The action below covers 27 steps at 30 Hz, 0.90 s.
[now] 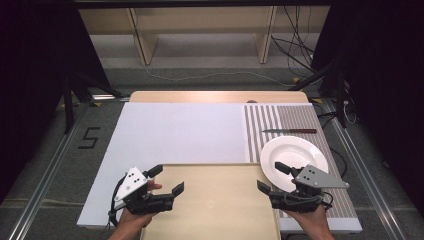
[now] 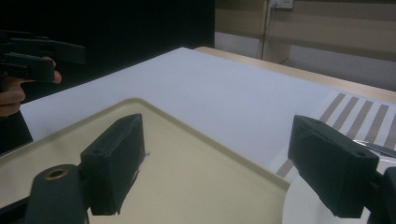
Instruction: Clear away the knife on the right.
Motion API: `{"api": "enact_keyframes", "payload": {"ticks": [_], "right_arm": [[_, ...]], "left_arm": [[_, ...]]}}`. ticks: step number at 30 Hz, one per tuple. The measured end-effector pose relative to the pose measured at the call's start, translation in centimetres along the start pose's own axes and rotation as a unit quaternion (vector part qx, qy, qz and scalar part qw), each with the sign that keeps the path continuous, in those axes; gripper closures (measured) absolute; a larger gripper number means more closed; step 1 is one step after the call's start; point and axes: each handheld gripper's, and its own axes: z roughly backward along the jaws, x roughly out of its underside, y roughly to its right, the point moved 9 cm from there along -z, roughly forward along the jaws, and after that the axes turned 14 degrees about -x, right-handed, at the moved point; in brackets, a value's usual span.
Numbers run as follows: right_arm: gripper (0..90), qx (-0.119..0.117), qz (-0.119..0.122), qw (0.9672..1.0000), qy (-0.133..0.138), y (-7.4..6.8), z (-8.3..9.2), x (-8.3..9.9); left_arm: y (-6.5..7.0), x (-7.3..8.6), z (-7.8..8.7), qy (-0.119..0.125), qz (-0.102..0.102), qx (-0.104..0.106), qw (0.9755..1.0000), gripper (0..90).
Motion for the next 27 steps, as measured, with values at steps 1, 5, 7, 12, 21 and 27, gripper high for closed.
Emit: {"api": "enact_keyframes", "payload": {"ticks": [1, 5, 7, 12, 21, 27], "right_arm": [[19.8, 0.0, 0.0, 1.0, 0.0, 0.0, 0.0, 0.0], [19.8, 0.002, 0.002, 1.0, 0.002, 0.0, 0.1, -0.1], [19.9, 0.004, 0.005, 1.0, 0.002, 0.2, 0.1, -0.1], [19.9, 0.01, 0.006, 0.9999, 0.003, 0.5, 0.1, -0.1], [20.1, 0.023, 0.009, 0.9997, 0.005, 1.4, 0.2, -0.2], [20.2, 0.056, 0.034, 0.9978, 0.005, 2.5, 0.6, -1.0]], "left_arm": [[0.0, 0.0, 0.0, -0.001, -0.002, -0.001, 1.0, 8.7], [0.0, 0.0, 0.0, 0.0, 0.0, -0.001, 1.0, 8.7], [0.0, 0.0, -0.1, -0.001, 0.0, -0.002, 1.0, 8.7], [-0.2, -0.1, -0.1, -0.001, 0.005, -0.002, 1.0, 8.7], [0.0, 0.0, -0.1, -0.001, 0.0, -0.002, 1.0, 8.7], [-0.2, -0.1, 0.2, 0.003, 0.002, -0.006, 1.0, 8.7]]}}
